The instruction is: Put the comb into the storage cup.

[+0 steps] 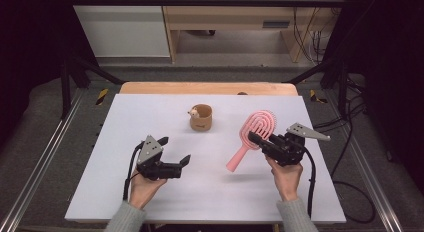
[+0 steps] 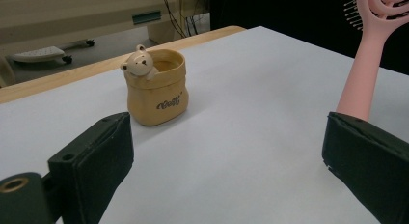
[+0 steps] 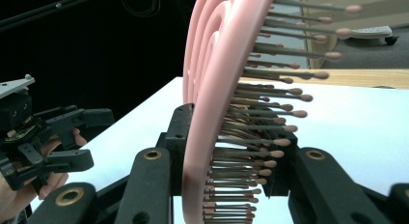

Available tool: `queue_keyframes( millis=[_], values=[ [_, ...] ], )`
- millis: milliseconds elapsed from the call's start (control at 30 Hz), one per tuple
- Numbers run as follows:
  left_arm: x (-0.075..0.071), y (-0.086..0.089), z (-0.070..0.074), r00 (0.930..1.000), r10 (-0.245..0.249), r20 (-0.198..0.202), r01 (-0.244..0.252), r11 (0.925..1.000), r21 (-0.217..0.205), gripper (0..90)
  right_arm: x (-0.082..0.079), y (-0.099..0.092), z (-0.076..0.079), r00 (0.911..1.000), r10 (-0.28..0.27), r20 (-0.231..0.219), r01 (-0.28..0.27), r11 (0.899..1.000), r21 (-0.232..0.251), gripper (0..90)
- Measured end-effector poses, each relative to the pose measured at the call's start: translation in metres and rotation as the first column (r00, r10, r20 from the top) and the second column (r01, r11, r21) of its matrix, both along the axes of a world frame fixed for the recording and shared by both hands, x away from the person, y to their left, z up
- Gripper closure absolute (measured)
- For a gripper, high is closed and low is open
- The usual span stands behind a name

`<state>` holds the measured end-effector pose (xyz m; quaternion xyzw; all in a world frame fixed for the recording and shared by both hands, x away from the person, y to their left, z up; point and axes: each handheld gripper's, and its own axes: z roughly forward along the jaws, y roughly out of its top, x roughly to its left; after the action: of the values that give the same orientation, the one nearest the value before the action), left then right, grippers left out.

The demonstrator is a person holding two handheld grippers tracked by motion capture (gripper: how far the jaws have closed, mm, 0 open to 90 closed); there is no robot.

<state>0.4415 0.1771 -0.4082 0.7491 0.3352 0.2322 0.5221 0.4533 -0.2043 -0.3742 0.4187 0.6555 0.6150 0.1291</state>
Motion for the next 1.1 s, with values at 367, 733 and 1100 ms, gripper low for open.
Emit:
queue_keyframes(
  millis=[367,733,1100],
  values=[
    [-0.001,0.038,-0.007,0.9988,0.049,-0.009,-0.049,0.9988,-0.001,4.1,0.002,0.003,0.0,1.0,-0.008,0.005,0.008,1.0,-0.021,63.7],
    [-0.005,0.067,-0.018,0.9967,0.081,-0.008,-0.081,0.9965,-0.02,4.1,0.003,0.005,0.002,0.9998,-0.014,0.015,0.015,0.999,-0.039,63.8],
    [-0.003,0.084,-0.025,0.995,0.097,-0.025,-0.097,0.9947,-0.034,4.1,0.006,0.005,0.007,0.9993,-0.021,0.031,0.023,0.998,-0.057,63.7]
  ],
)
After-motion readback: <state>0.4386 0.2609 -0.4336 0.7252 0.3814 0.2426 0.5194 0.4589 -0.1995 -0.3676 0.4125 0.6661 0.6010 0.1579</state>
